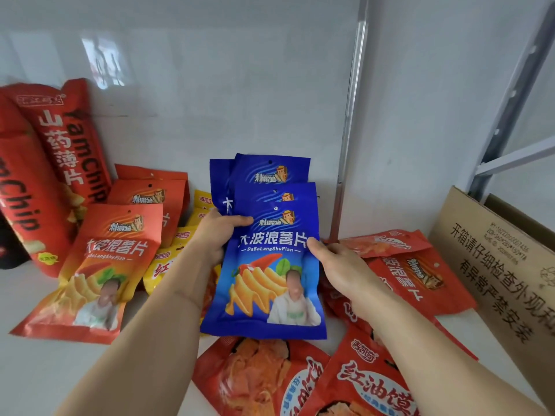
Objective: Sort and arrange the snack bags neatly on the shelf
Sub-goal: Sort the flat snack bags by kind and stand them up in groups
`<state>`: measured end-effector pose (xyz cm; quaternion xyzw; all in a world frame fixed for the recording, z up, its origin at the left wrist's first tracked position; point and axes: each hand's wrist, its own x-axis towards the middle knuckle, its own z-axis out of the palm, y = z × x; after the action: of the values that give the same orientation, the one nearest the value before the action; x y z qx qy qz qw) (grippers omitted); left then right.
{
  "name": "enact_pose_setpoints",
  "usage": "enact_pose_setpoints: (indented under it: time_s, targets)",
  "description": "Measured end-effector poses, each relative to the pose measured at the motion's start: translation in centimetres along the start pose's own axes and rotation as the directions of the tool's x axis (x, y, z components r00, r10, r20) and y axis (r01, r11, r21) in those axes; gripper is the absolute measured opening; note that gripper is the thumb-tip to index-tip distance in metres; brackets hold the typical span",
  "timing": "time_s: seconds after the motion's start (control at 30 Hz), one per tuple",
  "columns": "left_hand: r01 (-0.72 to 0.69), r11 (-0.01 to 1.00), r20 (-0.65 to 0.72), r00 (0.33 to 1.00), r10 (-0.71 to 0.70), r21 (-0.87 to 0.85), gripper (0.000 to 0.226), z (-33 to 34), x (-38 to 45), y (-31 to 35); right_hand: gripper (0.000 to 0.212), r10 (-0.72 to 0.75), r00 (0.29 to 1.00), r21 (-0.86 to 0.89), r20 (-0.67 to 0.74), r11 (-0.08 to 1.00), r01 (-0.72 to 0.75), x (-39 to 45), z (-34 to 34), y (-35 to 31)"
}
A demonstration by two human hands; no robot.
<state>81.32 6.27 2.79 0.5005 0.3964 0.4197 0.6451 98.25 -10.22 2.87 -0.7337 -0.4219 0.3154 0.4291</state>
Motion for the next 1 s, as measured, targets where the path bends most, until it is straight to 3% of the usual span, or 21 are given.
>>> enact_pose_setpoints:
  time_s: [0.13,0.23,0.33,0.5,0.7,0.8,1.0]
  targets:
    - [-0.020,0.999,0.016,1.000,0.020,0.029,0.036,-1.0,0.4,0.4,0.048,-0.033,0.993,-0.072,0.114,0.997,0.041,-0.4,-0.1,-0.1]
    - [-0.038,0.998,0.016,0.999,0.037,0.049,0.039,-2.3,0.9,0.6,0.076,-0.021,0.989,-0.099,0.145,0.994,0.036,-0.2,-0.1,0.3]
    - [-0.054,0.997,0.007,0.999,0.054,0.048,0.043,-3.4,1.4,0.6,0.087,-0.004,0.985,-0.254,0.173,0.966,0.048,-0.4,-0.4,0.4]
    - [-0.085,0.996,0.021,0.996,0.084,0.034,0.035,-3.3,1.4,0.1,0.072,-0.083,0.941,-0.502,0.329,0.828,0.249,-1.6,-0.1,0.7]
    - [-0.099,0.995,0.031,0.995,0.099,-0.003,0.034,-1.9,1.0,-1.5,0.092,-0.047,0.831,-0.598,0.554,0.671,0.437,-2.6,-0.5,2.9]
    - [-0.084,0.996,0.029,0.996,0.084,0.011,0.037,-1.5,1.2,-1.9,0.109,-0.082,0.844,-0.661,0.529,0.583,0.471,-2.4,-0.1,4.0]
    - [-0.086,0.994,0.028,0.996,0.084,0.069,0.035,-2.1,2.1,-0.7,0.106,-0.022,0.879,-0.704,0.476,0.589,0.395,-1.0,-2.1,5.0]
